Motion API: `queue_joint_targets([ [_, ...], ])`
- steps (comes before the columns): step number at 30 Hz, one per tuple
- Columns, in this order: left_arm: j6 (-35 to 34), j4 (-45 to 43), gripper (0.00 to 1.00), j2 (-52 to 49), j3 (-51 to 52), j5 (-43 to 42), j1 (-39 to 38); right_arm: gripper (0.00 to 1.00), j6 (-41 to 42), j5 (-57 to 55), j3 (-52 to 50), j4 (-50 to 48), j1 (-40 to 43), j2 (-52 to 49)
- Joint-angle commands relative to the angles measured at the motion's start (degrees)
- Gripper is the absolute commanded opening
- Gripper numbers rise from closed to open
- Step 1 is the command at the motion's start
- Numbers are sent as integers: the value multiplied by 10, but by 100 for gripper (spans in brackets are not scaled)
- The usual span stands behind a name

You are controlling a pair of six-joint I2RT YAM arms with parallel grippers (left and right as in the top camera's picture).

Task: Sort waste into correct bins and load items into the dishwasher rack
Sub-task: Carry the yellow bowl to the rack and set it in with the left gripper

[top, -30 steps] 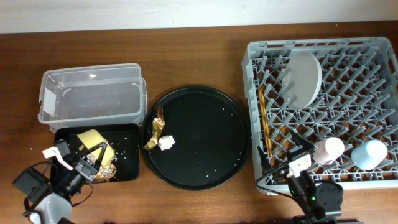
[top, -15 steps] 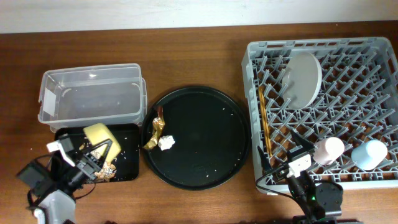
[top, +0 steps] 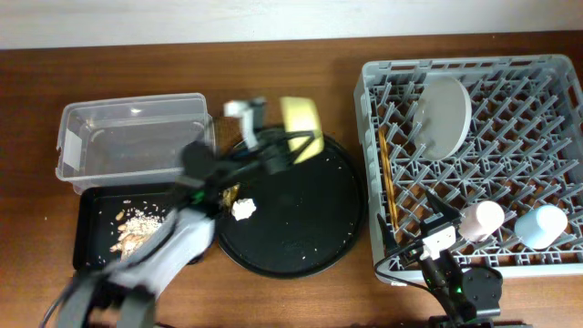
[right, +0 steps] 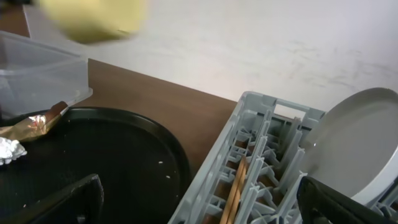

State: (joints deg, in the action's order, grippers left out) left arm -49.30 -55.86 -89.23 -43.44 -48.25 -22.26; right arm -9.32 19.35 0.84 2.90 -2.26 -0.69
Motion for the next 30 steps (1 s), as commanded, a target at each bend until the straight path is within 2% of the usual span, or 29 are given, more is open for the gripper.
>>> queue_joint_targets([
  [1,-67,-9,0,-125,-148,33,-70,98,-1,-5,-5,-2,-3,3],
  [3,-74,-9,0,-211,-265,33,-108,98,-1,-5,-5,-2,-3,3],
  [6,-121,-9,0,-306,-375,59,-142,98,-1,-5,-5,-2,-3,3],
  [9,-176,-9,0,-367,-396,114,-158,98,-1,-5,-5,-2,-3,3],
  [12,-226,-32,0,-422,-396,116,-158,98,-1,-5,-5,-2,-3,3],
  [14,-228,-54,1,-447,-396,99,-159,98,-1,-5,-5,-2,-3,3],
  [16,-227,-38,1,-455,-396,87,-159,98,-1,-5,-5,-2,-3,3],
  [18,-227,-37,15,-455,-396,90,-158,98,-1,-5,-5,-2,-3,3],
  [19,-228,-37,31,-455,-396,90,-155,98,-1,-5,-5,-2,-3,3],
  [23,-250,-82,62,-455,-396,38,-129,98,-1,-5,-5,-2,-3,3],
  [25,-275,-104,69,-455,-396,23,-112,98,-1,-5,-5,-2,-3,3],
  [27,-275,-106,71,-455,-396,7,-97,98,-1,-5,-5,-2,-3,3],
  [29,-276,-108,78,-454,-396,-7,-92,98,-1,-5,-5,-2,-3,3],
  [30,-276,-108,93,-454,-396,-20,-89,98,-1,-5,-5,-2,-3,3],
])
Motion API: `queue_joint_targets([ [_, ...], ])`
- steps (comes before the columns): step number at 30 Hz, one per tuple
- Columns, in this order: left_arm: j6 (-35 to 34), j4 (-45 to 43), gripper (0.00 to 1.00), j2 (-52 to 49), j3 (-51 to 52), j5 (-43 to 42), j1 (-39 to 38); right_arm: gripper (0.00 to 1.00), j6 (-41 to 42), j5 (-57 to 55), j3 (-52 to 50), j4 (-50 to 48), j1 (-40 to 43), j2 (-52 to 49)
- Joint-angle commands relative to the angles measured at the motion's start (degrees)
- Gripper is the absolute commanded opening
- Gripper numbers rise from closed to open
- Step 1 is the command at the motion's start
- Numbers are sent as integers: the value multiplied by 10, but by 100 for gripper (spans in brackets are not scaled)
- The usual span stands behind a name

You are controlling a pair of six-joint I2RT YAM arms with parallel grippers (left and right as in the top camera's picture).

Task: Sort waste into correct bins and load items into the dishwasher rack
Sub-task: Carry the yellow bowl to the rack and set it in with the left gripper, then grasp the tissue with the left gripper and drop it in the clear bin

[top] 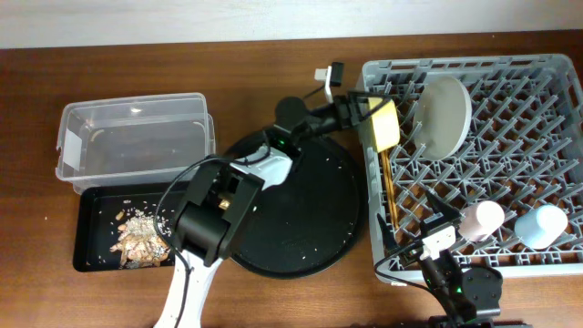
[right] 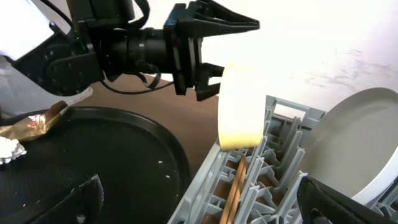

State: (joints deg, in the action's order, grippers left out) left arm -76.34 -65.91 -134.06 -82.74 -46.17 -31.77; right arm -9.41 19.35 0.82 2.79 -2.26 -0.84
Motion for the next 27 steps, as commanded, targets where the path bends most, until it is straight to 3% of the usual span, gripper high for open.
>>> queue_joint_targets([
  [1,-6,-2,99,-5,-3,-63,13,98,0,-5,-5,0,-3,4],
  [7,1,72,99,-5,-3,-96,39,98,0,-5,-5,0,-3,4],
  [14,-6,90,99,1,-3,-186,108,98,0,-5,-5,0,-3,4],
  [19,14,153,99,109,-3,-183,165,98,0,-5,-5,0,-3,4],
  [20,51,202,99,143,-3,-170,165,98,0,-5,-5,0,-3,4],
  [22,192,397,99,221,-3,-119,157,98,0,-5,-5,0,-3,4],
  [24,388,659,99,307,-3,23,136,98,0,-5,-5,0,-3,4],
  [26,478,826,99,363,-3,175,116,98,0,-5,-5,0,-3,4],
  [27,508,928,99,394,-3,294,106,98,0,-5,-5,0,-3,4],
])
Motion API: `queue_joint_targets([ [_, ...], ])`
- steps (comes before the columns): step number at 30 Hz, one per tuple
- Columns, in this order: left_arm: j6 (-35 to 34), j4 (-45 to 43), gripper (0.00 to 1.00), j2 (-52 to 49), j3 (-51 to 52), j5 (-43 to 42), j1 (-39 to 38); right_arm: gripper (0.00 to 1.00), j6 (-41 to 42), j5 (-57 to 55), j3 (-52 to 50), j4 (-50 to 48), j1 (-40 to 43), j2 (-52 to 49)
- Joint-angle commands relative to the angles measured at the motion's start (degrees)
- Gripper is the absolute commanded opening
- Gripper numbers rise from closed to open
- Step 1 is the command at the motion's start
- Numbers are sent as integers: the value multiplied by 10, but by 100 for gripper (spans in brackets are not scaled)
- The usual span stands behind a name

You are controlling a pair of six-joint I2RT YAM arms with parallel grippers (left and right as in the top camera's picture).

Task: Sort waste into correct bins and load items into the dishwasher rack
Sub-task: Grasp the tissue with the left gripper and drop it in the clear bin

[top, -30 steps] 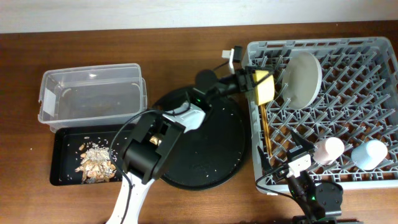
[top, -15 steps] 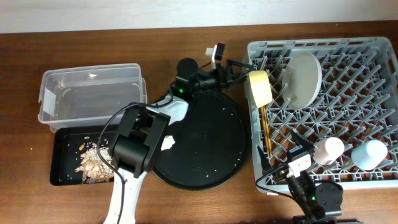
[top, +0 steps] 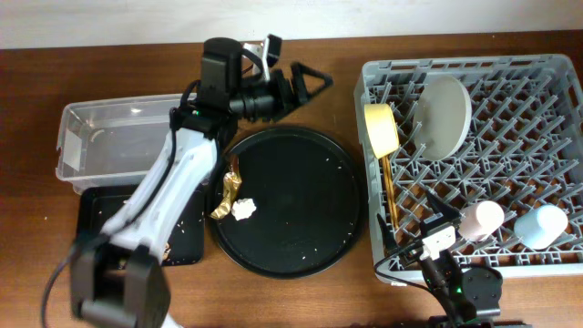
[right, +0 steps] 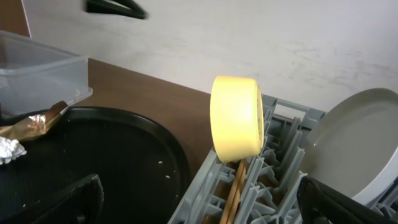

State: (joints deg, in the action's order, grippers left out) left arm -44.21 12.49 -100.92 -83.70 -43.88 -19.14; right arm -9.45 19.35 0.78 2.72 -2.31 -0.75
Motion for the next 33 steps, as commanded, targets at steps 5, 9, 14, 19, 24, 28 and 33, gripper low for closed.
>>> queue_joint_targets([
  [5,237,428,95,89,10,434,-25,98,0,-5,-5,0,-3,3],
  [9,242,498,75,89,85,483,-29,98,0,-5,-5,0,-3,3],
  [14,242,323,65,88,257,483,-69,98,0,-5,-5,0,-3,3],
  [19,242,166,61,88,358,593,-88,98,0,-5,-5,0,-3,3],
  [24,242,160,8,91,356,477,-89,98,0,-5,-5,0,-3,3],
  [28,242,290,5,171,261,443,-84,98,0,-5,-5,0,-3,3],
  [33,257,277,9,257,169,662,11,98,0,-5,-5,0,-3,3],
])
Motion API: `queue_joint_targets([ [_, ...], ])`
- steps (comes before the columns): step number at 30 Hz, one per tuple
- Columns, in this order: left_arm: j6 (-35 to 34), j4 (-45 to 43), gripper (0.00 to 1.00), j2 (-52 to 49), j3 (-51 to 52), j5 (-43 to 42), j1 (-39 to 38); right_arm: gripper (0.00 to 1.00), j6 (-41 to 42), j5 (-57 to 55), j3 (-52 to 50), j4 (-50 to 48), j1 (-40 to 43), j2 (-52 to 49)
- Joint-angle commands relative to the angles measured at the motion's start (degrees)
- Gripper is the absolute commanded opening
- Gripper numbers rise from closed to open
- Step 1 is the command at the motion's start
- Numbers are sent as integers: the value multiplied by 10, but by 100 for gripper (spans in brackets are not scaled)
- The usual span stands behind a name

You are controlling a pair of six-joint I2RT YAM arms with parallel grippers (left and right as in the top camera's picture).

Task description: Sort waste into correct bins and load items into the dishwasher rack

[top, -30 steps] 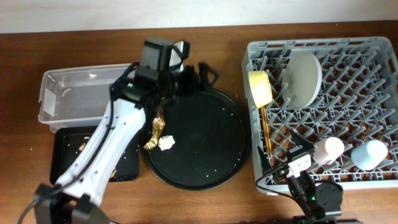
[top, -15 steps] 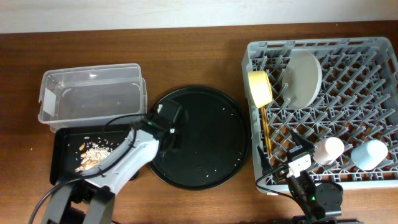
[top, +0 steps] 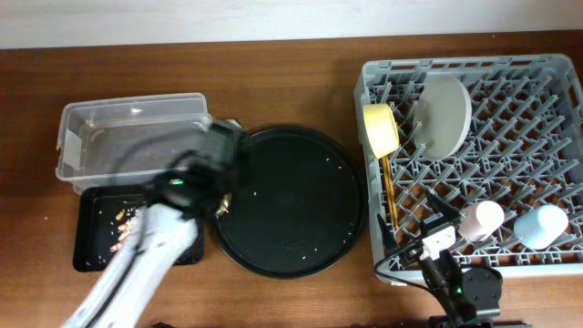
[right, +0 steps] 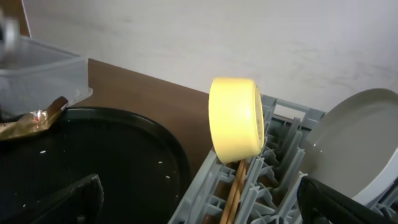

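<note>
A yellow cup point(top: 380, 128) point(right: 236, 123) lies on its side in the left column of the grey dishwasher rack point(top: 547, 77). A grey plate point(top: 444, 113) point(right: 356, 144) and wooden chopsticks point(top: 387, 187) point(right: 235, 190) are racked beside it. My left gripper point(top: 220, 148) is blurred with motion over the left rim of the round black tray point(top: 291, 205). Whether it holds anything cannot be told. A gold wrapper point(top: 221, 206) point(right: 32, 118) lies just under it. My right gripper point(top: 435, 239) point(right: 199, 196) rests open at the rack's front left corner.
A clear plastic bin point(top: 132, 137) stands at the back left. In front of it is a small black tray point(top: 91, 251) with food crumbs. A white cup point(top: 481, 219) and a pale blue cup point(top: 539, 225) lie in the rack's front right.
My left arm was up behind the round tray, gripper open; now it is low over the tray's left rim. The white crumpled wad no longer shows on the tray. The right arm is unmoved.
My left gripper first held the yellow cup above the back of the round tray. Then it held the cup at the rack's left edge. After that the cup sat in the rack and the gripper was open near the clear bin. Now it is by the wrapper.
</note>
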State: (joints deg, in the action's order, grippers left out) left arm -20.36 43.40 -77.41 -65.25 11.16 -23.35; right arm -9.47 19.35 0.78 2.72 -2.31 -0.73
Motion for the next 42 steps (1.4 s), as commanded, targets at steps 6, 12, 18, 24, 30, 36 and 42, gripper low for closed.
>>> queue_joint_targets([
  [6,126,-143,54,-83,-24,85,156,98,1,-5,-5,0,-3,3],
  [12,162,-35,80,-80,-103,-9,118,98,1,-5,-5,0,-3,3],
  [18,134,60,67,-181,-68,28,-19,98,1,-5,-5,0,-3,3],
  [24,-8,78,66,-288,-60,146,-40,98,1,-5,-5,0,-3,3],
  [30,-8,77,56,-349,-60,126,-40,98,1,-5,-5,0,-3,3],
  [36,-9,106,0,-351,-78,98,-40,98,0,-5,-5,0,-3,3],
  [42,7,183,0,-188,-179,78,-38,98,0,-5,-5,0,-3,3],
])
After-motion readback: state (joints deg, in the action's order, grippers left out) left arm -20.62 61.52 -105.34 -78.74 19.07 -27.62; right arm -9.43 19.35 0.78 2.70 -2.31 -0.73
